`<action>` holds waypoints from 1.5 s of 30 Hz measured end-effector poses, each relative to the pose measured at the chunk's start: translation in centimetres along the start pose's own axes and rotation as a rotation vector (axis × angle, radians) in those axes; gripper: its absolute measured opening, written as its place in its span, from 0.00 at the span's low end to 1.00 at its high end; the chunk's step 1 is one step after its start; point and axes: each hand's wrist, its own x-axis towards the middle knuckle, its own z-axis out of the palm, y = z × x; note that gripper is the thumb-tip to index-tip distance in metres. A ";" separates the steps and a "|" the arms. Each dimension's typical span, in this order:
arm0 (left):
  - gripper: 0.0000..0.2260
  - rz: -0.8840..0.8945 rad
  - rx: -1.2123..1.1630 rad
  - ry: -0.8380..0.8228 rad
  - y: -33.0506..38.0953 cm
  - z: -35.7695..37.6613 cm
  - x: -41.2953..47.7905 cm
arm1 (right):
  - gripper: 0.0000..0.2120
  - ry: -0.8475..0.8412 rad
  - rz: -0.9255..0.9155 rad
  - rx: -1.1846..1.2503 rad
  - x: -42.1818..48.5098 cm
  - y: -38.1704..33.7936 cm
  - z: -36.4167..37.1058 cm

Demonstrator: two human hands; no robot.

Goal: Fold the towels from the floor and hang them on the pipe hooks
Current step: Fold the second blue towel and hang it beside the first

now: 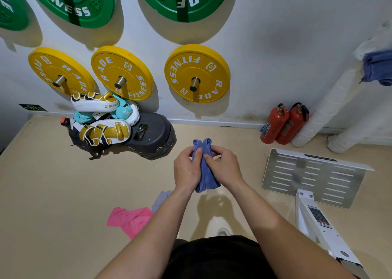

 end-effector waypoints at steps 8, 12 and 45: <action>0.09 0.012 -0.006 0.023 -0.5 -0.9 0.2 | 0.06 -0.057 -0.073 -0.158 -0.3 -0.1 0.5; 0.10 0.029 0.004 -0.003 -0.2 -1.2 0.1 | 0.08 -0.061 -0.072 -0.137 -0.5 -0.4 0.7; 0.11 0.032 0.334 -0.033 -0.8 -5.6 2.2 | 0.09 -0.265 0.138 0.405 1.5 2.0 -1.7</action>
